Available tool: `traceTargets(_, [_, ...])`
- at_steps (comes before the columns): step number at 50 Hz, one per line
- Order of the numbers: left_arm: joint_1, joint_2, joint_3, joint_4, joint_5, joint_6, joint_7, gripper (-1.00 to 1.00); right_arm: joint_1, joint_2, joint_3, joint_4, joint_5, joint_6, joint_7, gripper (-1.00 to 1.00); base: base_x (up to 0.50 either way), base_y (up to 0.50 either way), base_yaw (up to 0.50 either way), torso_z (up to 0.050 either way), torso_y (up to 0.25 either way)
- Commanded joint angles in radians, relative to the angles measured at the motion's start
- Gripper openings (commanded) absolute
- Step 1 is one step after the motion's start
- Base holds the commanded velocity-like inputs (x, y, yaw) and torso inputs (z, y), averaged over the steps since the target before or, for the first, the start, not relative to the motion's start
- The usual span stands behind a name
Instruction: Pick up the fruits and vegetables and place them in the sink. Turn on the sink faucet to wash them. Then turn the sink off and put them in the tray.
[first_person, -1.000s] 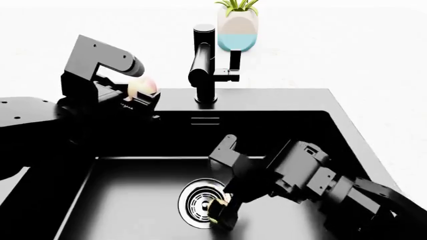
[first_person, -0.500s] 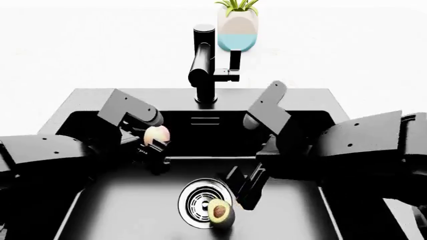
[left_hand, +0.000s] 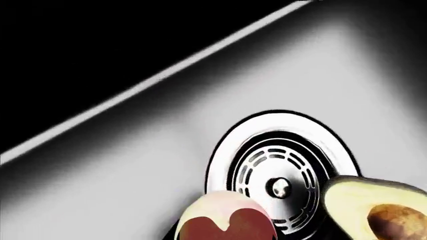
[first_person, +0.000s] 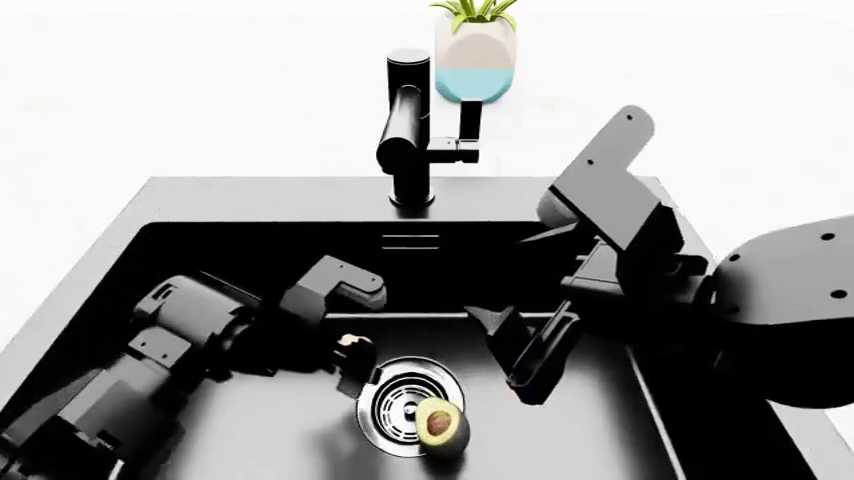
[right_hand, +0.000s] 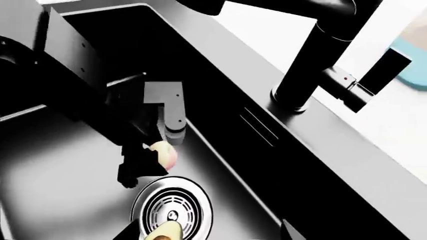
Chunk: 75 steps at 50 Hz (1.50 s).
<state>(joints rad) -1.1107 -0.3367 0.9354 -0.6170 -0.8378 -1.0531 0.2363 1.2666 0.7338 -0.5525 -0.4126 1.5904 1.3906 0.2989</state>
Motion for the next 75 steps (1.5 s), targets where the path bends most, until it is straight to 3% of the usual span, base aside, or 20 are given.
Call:
traceTargets(1, [-0.037, 0.238, 0.193, -0.448, 0.178, 0.195, 0.226, -1.0, -0.022, 0.04, 0.026, -0.018, 0.019, -0.028, 0.033, 1.0, 0.0, 0.0, 0.0, 0.0, 0.0])
traceTargets(4, [-0.019, 0.262, 0.215, -0.468, 0.198, 0.233, 0.245, -1.0, -0.032, 0.044, 0.025, -0.018, 0.008, -0.036, 0.023, 1.0, 0.0, 0.0, 0.0, 0.0, -0.12])
traceTargets(11, [0.005, 0.235, 0.196, -0.394, 0.18, 0.219, 0.201, -1.0, -0.043, 0.039, 0.015, -0.017, -0.015, -0.049, -0.001, 1.0, 0.0, 0.0, 0.0, 0.0, -0.107])
traceTargets(12, [0.001, 0.233, 0.182, -0.398, 0.172, 0.221, 0.193, 1.0, -0.043, 0.038, 0.014, -0.017, -0.016, -0.05, -0.002, 1.0, 0.0, 0.0, 0.0, 0.0, 0.0])
traceTargets(15, [-0.015, 0.207, 0.124, -0.364, 0.131, 0.211, 0.151, 1.0, -0.043, 0.038, 0.013, -0.017, -0.02, -0.054, -0.004, 1.0, 0.0, 0.0, 0.0, 0.0, 0.0])
traceTargets(22, [0.038, -0.026, -0.154, 0.139, -0.151, 0.002, -0.12, 1.0, -0.069, 0.045, 0.024, -0.017, -0.061, -0.096, -0.027, 1.0, 0.0, 0.0, 0.0, 0.0, 0.0])
traceTargets(27, [0.08, -0.129, -0.331, 0.318, -0.31, -0.06, -0.293, 1.0, -0.111, 0.067, 0.043, -0.037, -0.076, -0.136, -0.047, 1.0, 0.0, 0.0, 0.0, 0.0, 0.0])
traceTargets(33, [0.167, -0.218, -0.454, 0.48, -0.342, 0.01, -0.458, 1.0, -0.168, 0.11, 0.078, -0.077, -0.073, -0.182, -0.038, 1.0, 0.0, 0.0, 0.0, 0.0, 0.0])
traceTargets(39, [0.249, -0.304, -0.545, 0.649, -0.354, 0.092, -0.537, 1.0, -0.176, 0.099, 0.085, -0.069, -0.086, -0.206, -0.013, 1.0, 0.0, 0.0, 0.0, 0.0, 0.0])
traceTargets(44, [0.238, -0.361, -0.646, 0.768, -0.422, 0.113, -0.599, 1.0, -0.184, 0.089, 0.081, -0.047, -0.162, -0.233, 0.019, 1.0, 0.0, 0.0, 0.0, 0.0, 0.0])
traceTargets(53, [0.137, -0.342, -0.663, 0.774, -0.25, 0.245, -0.632, 1.0, -0.145, 0.02, -0.072, -0.04, -0.638, -0.378, 0.038, 1.0, 0.0, 0.0, 0.0, 0.0, 0.0])
traceTargets(66, [0.032, -0.244, -0.606, 0.608, -0.096, 0.364, -0.578, 1.0, -0.057, -0.251, -0.145, 0.311, -0.886, -0.622, 0.026, 1.0, 0.0, 0.0, 0.0, 0.0, 0.0])
traceTargets(75, [-0.019, -0.187, -0.584, 0.492, -0.045, 0.4, -0.572, 1.0, 0.01, -0.381, -0.149, 0.542, -0.995, -0.805, 0.002, 1.0, 0.0, 0.0, 0.0, 0.0, 0.0])
